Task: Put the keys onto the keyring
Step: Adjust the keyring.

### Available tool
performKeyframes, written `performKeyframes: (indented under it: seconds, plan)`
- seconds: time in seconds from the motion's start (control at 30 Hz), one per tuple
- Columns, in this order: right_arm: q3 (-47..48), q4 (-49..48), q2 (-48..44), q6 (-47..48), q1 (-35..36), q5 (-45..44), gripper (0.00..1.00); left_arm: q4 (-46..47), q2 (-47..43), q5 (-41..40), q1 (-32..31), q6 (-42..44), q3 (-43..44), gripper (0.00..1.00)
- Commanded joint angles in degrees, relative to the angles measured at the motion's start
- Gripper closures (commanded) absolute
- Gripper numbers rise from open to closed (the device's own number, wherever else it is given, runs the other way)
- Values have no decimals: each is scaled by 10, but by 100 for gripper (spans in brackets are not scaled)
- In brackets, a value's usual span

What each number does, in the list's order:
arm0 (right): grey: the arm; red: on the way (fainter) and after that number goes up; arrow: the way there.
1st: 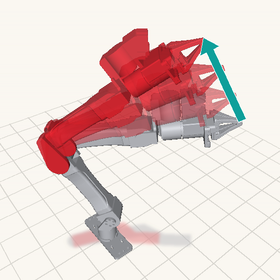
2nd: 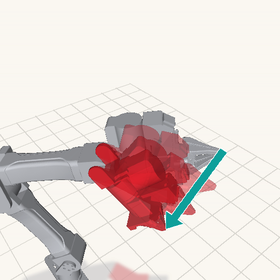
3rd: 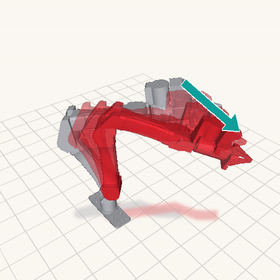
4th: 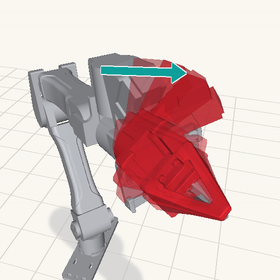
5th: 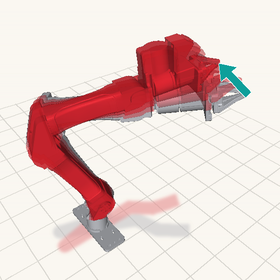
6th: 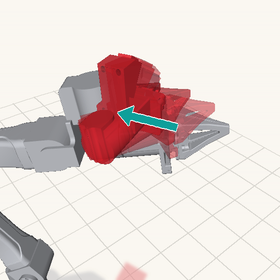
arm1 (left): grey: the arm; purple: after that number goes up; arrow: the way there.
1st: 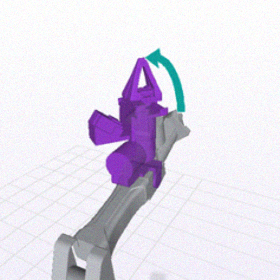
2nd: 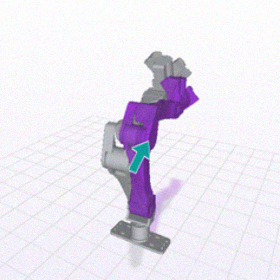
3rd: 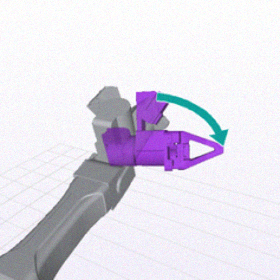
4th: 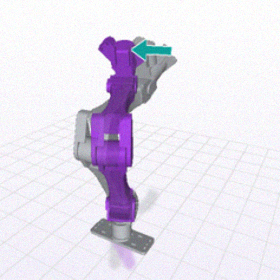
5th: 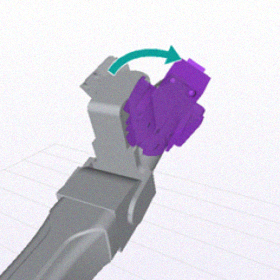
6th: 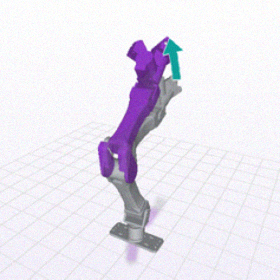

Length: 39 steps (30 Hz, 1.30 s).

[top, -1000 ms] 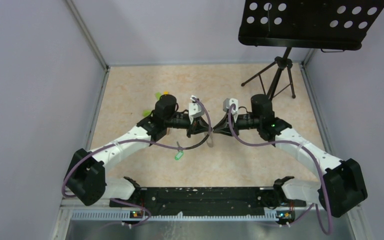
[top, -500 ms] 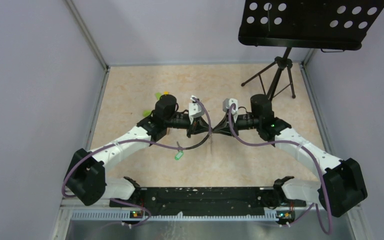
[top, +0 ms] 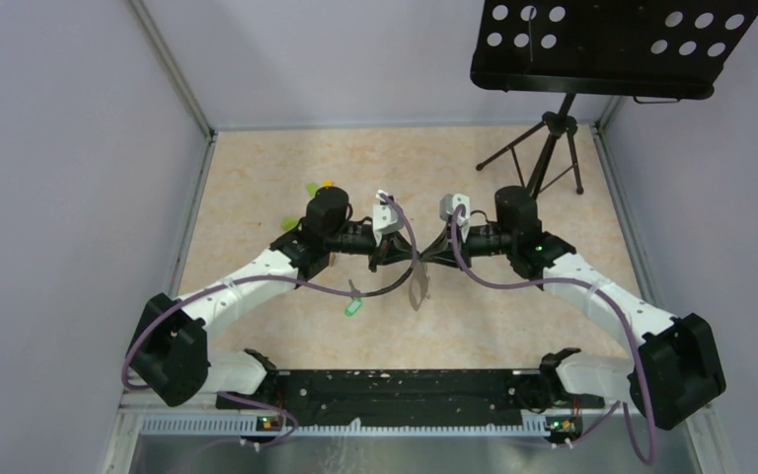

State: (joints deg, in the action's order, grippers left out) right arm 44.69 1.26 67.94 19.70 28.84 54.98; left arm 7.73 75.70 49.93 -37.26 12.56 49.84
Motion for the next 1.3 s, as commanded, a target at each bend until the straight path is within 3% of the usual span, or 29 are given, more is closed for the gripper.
performKeyframes:
  seconds: [0.0, 0.4, 0.63, 0.8, 1.07, 1.27]
  plan:
    - [18, -31, -22, 9, 2, 4, 100, 27, -24, 6, -2, 27, 2, 99]
    - [15, -26, -25, 20, -10, 13, 100, 6, -43, 31, -2, 56, 0, 86]
    - [17, -31, -37, 8, -23, 35, 100, -54, -66, 18, 0, 134, 1, 61]
    - [17, -32, -46, 1, -28, 61, 100, -43, -71, 19, 2, 197, -37, 47]
    - [17, -38, -44, -8, -31, 73, 100, -1, -34, -6, 2, 211, -40, 49]
    - [15, -40, -43, -9, -33, 73, 100, 14, -12, 24, 1, 201, -33, 56]
